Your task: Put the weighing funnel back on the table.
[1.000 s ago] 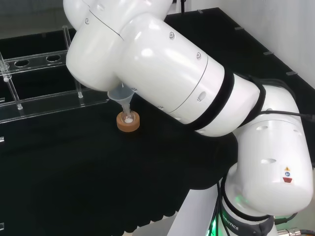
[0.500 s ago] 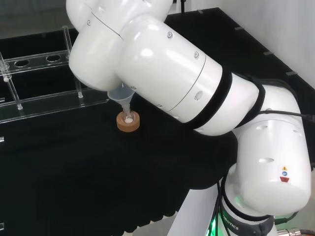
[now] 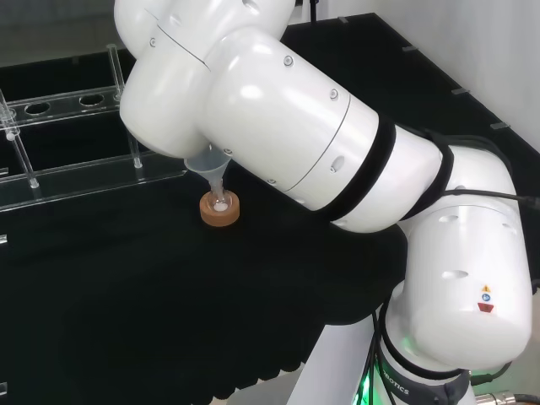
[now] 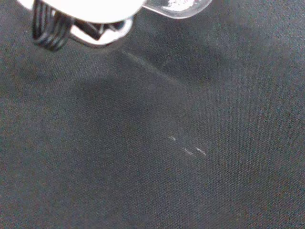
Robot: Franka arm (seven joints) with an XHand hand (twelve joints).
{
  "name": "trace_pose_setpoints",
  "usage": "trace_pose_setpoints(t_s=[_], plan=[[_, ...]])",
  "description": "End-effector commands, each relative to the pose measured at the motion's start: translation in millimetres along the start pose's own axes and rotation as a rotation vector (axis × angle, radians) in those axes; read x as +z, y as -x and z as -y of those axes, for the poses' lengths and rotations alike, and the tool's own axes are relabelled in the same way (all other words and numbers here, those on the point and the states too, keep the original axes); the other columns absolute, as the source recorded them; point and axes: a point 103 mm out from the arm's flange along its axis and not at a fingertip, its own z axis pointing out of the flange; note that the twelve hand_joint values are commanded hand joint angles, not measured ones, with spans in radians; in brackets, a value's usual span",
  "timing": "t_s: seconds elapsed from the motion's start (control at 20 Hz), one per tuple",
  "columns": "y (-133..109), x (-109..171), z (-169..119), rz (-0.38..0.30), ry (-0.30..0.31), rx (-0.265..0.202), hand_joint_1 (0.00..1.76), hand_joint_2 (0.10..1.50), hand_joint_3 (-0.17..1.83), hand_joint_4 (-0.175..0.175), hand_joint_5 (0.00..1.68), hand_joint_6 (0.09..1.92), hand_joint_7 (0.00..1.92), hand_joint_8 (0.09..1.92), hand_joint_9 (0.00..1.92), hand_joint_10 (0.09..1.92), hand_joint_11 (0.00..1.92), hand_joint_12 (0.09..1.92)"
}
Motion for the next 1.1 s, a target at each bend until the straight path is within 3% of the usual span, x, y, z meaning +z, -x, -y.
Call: trace_pose_setpoints(t_s=[0.05,0.85,1.0,1.1], plan=[[-2.2,6.5,-2.5,-0.002,-0.008,0.006,1.12,0.66,0.65,0.175,1.26,0.69,0.56,0.68,0.92,0.34,0.8,1.04],[4.2,11.4,-7.6,-0.006,-0.009,0.011,1.12,0.66,0.65,0.175,1.27,0.68,0.56,0.68,0.93,0.34,0.8,1.04],[-3.2,11.0,-6.5,0.0,0.001,0.021,1.12,0.66,0.65,0.175,1.27,0.68,0.56,0.68,0.93,0.34,0.8,1.04],[-9.7,11.0,-5.3,-0.001,0.012,0.024,1.11,0.72,0.54,0.175,1.25,0.66,0.56,0.68,0.93,0.34,0.8,1.04]])
